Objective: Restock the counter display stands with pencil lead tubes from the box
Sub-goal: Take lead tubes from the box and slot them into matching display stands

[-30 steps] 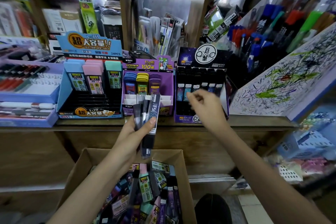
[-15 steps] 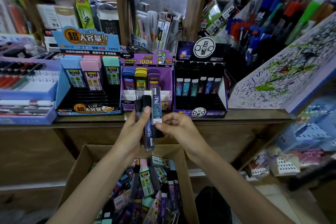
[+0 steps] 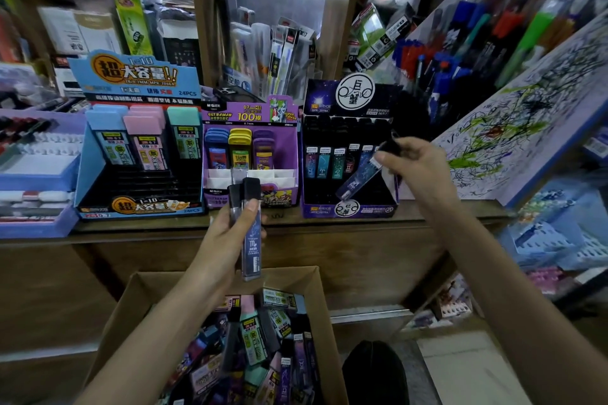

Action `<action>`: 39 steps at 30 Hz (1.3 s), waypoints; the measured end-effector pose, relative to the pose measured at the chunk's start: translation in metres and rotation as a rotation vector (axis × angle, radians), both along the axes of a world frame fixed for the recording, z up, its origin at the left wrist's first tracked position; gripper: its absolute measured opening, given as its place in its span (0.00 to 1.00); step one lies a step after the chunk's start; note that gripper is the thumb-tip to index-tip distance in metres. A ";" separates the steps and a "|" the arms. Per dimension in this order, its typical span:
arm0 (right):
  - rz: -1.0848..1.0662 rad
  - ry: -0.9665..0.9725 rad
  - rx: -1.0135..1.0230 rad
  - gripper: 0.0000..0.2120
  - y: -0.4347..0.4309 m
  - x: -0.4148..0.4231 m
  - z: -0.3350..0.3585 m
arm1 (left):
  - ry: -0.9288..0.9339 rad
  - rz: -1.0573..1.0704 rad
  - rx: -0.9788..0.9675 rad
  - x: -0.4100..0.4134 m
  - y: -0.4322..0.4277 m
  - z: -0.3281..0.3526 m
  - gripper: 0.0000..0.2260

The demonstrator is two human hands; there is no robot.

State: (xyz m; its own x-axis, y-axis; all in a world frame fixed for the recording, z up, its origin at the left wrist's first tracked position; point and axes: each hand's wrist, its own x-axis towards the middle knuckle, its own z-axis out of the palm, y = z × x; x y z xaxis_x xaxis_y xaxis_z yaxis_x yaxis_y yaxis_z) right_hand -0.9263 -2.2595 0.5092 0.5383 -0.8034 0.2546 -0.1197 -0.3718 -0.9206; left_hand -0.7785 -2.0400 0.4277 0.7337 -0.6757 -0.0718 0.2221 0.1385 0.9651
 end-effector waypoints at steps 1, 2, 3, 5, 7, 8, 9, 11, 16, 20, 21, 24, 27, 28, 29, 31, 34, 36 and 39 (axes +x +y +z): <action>-0.021 0.010 -0.038 0.06 -0.009 0.003 0.003 | -0.003 0.004 0.000 0.000 0.000 0.000 0.08; -0.037 0.030 -0.070 0.05 -0.018 0.005 0.005 | -0.003 0.006 0.001 0.000 0.000 0.000 0.08; -0.048 0.053 -0.096 0.05 -0.027 0.009 0.007 | -0.001 0.009 0.003 0.000 0.000 0.000 0.08; -0.063 0.104 -0.146 0.06 -0.040 0.018 0.009 | 0.002 0.014 0.008 0.001 0.000 0.000 0.08; -0.040 0.149 -0.183 0.07 -0.045 0.027 0.009 | 0.001 0.023 0.010 0.002 0.001 0.000 0.07; -0.008 0.165 -0.193 0.08 -0.045 0.031 0.009 | -0.002 0.025 0.011 0.002 0.001 -0.001 0.06; 0.025 0.183 -0.202 0.08 -0.044 0.035 0.008 | -0.005 0.027 0.012 0.002 0.002 -0.001 0.06; 0.077 0.228 -0.237 0.09 -0.041 0.041 0.006 | -0.006 0.029 0.009 0.003 0.003 -0.002 0.06; 0.114 0.252 -0.260 0.11 -0.043 0.048 0.007 | -0.003 0.003 -0.001 0.003 0.004 -0.002 0.11; 0.113 0.212 -0.255 0.12 -0.045 0.050 0.007 | -0.003 0.002 0.001 0.002 0.003 -0.002 0.17; 0.121 0.202 -0.260 0.12 -0.045 0.050 0.007 | 0.000 0.003 0.002 0.002 0.002 -0.002 0.17; 0.145 0.165 -0.245 0.12 -0.047 0.050 0.005 | 0.000 0.004 0.003 0.002 0.002 -0.003 0.17; 0.167 0.168 -0.243 0.13 -0.051 0.050 0.003 | -0.001 0.005 0.004 0.002 0.002 -0.004 0.17; 0.187 0.185 -0.242 0.13 -0.052 0.050 0.002 | -0.001 0.005 0.004 0.002 0.003 -0.004 0.18; 0.206 0.202 -0.238 0.13 -0.053 0.050 -0.001 | -0.003 0.005 0.004 0.002 0.003 -0.004 0.17; 0.208 0.199 -0.232 0.13 -0.053 0.051 -0.007 | -0.010 0.003 0.003 0.003 0.004 -0.005 0.17; 0.131 0.182 -0.286 0.13 -0.052 0.053 -0.016 | -0.014 -0.005 -0.004 0.003 0.004 -0.006 0.15; 0.074 0.250 -0.429 0.12 -0.049 0.055 -0.022 | -0.014 -0.010 -0.006 0.003 0.003 -0.007 0.15; -0.007 0.295 -0.666 0.12 -0.043 0.058 -0.027 | -0.017 -0.020 -0.011 0.002 0.003 -0.007 0.16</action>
State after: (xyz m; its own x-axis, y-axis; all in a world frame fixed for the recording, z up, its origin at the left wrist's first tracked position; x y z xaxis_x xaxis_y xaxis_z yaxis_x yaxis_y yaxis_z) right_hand -0.8687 -2.3030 0.4818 0.6553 -0.5325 0.5358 -0.3322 -0.8402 -0.4287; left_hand -0.7765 -2.0369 0.4204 0.7211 -0.6909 -0.0526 0.2089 0.1444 0.9672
